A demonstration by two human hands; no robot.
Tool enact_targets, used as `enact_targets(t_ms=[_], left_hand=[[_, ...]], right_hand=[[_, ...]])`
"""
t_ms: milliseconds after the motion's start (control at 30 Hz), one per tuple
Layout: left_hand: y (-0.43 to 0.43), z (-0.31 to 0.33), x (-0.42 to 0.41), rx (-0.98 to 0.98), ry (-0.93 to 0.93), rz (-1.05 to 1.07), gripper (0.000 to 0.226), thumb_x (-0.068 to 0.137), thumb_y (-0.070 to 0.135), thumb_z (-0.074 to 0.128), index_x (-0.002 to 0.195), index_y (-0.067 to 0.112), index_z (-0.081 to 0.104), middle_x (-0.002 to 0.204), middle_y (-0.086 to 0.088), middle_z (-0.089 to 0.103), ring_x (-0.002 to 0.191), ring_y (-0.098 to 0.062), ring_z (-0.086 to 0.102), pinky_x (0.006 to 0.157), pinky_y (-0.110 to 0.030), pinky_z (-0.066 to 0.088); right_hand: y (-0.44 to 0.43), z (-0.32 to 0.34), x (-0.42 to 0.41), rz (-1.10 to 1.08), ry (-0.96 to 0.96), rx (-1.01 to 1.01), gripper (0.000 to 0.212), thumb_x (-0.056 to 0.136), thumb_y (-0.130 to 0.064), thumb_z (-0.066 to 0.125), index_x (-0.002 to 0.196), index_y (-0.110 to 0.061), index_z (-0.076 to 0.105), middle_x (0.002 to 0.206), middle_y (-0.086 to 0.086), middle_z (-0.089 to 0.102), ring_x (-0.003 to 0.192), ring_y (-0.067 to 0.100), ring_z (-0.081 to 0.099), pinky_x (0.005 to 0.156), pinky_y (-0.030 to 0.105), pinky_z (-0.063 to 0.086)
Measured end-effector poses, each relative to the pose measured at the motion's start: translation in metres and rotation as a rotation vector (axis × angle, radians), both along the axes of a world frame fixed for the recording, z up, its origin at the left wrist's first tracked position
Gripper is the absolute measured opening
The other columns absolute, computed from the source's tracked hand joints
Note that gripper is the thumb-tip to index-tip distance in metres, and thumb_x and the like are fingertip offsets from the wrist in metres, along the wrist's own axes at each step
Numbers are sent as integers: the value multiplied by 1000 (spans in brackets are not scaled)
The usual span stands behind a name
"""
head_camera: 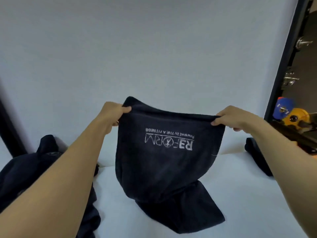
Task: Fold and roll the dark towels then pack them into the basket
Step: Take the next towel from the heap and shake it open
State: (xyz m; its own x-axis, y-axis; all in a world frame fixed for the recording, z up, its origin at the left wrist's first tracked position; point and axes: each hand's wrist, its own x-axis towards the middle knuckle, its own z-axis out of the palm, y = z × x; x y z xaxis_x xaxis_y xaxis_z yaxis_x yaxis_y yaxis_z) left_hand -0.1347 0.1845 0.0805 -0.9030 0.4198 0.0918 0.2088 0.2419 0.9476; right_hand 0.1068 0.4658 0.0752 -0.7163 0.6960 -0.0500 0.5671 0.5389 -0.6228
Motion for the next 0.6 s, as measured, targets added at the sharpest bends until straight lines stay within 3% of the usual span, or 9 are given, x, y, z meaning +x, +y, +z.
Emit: enact_targets(t_ms=[67,100,167,233,300,367,500,600], left_hand=[[6,-2,-16,-120,14,32,20,88,21,70,77,7,61,69,-5,50,54,-19,39,46,-26,30],[11,3,-21,-110,10,61,19,89,22,69,82,6,63,69,-5,50,51,-18,37,43,-24,28],[22,28,-27,78,-14,82,18,92,21,66,100,5,67,82,-6,61,46,-18,51,37,-21,35],[30,68,-26,377,-23,62,19,95,19,63,108,6,64,100,-9,66,58,-21,69,48,-23,52],[34,117,-22,641,24,14,14,97,17,59,106,7,62,108,-11,66,78,-28,72,67,-29,60],[29,164,-9,835,116,-29,10,99,16,55,101,8,62,107,-10,66,88,-30,70,72,-32,60],[6,225,29,996,310,-103,13,101,17,51,98,12,63,105,-6,69,89,-25,72,79,-33,60],[-10,243,56,1022,371,-126,14,100,17,51,98,11,64,101,-4,70,88,-22,73,81,-33,59]], right_hand=[[4,2,-17,-68,123,7,22,87,-18,63,72,-8,50,60,3,32,53,20,25,48,25,21],[5,8,-25,-94,251,-61,16,89,-15,60,77,-7,54,58,5,36,48,20,27,43,23,24],[-2,35,-39,-96,556,-290,11,94,-13,56,94,-4,63,66,10,59,43,18,50,40,22,46],[-10,74,-50,-4,814,-421,16,99,-15,52,108,-8,62,92,14,71,70,24,72,61,32,61],[-19,119,-52,106,1023,-403,15,100,-17,49,110,-15,60,104,9,70,90,27,72,71,36,61],[-32,164,-46,182,1175,-330,15,100,-16,47,106,-20,60,105,3,70,95,23,71,74,35,60],[-57,221,-16,243,1340,-129,17,98,-16,45,106,-21,59,108,-1,71,94,15,72,77,35,60],[-70,236,6,285,1388,-85,17,98,-17,45,105,-19,60,108,-2,72,93,13,72,80,35,60]])
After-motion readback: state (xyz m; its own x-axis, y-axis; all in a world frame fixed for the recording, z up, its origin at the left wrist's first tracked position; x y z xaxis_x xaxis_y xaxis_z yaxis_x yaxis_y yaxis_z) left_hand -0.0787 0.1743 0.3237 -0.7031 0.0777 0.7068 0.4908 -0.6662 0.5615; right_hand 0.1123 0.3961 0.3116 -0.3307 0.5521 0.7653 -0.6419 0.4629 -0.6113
